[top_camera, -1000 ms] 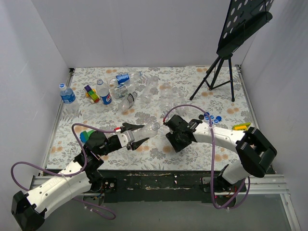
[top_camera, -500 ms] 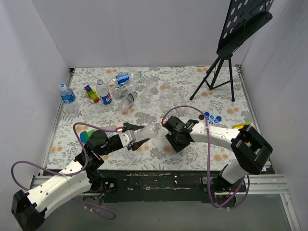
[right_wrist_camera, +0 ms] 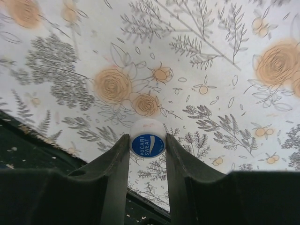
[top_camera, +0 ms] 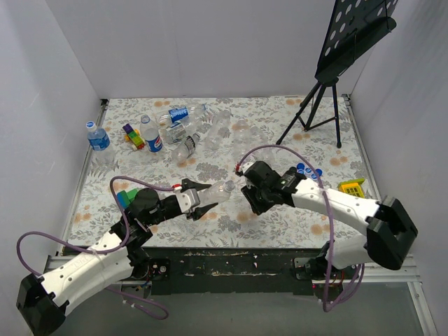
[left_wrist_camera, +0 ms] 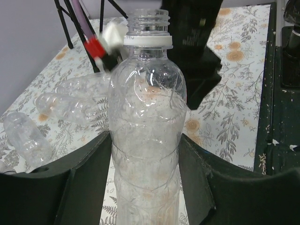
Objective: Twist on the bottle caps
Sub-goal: Screw the bottle cap onto the plastic bottle.
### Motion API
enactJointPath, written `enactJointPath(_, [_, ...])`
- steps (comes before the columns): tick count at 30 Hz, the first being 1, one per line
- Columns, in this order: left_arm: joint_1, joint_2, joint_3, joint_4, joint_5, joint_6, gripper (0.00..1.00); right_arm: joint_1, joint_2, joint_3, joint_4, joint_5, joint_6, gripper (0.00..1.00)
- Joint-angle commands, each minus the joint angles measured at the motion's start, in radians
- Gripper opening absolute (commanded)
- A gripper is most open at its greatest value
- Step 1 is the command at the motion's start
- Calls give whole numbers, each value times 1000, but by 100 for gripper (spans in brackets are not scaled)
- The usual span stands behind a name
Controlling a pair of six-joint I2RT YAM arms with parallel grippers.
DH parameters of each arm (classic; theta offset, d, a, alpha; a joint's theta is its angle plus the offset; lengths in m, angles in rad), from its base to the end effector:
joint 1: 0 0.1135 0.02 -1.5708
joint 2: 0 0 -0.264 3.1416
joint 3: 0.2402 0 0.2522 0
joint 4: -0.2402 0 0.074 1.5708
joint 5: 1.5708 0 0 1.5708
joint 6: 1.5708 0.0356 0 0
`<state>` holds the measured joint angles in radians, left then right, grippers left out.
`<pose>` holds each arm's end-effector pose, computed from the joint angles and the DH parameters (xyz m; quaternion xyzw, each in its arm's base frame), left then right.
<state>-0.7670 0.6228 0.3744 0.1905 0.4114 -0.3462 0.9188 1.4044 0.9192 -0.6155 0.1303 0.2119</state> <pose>0.1083 -0.1242 0.2593 0.2858 0.6670 -0.4811 0.4920 0.1678 0.2122 0.2152 -0.3217 0.9157 0.0710 0.2302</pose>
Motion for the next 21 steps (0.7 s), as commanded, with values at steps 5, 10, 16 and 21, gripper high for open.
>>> enactJointPath(5, [6, 38, 35, -46, 46, 15, 53, 5, -287, 139, -1, -168, -209, 27])
enactJointPath(10, [6, 51, 38, -59, 61, 22, 54, 5, -358, 231, -62, -254, -347, 27])
enactJointPath(16, [6, 60, 43, -83, 87, 42, 55, 5, -390, 300, -58, -426, -460, 27])
enactJointPath(21, [6, 61, 46, -92, 105, 55, 56, 5, -386, 322, -33, -540, -514, 27])
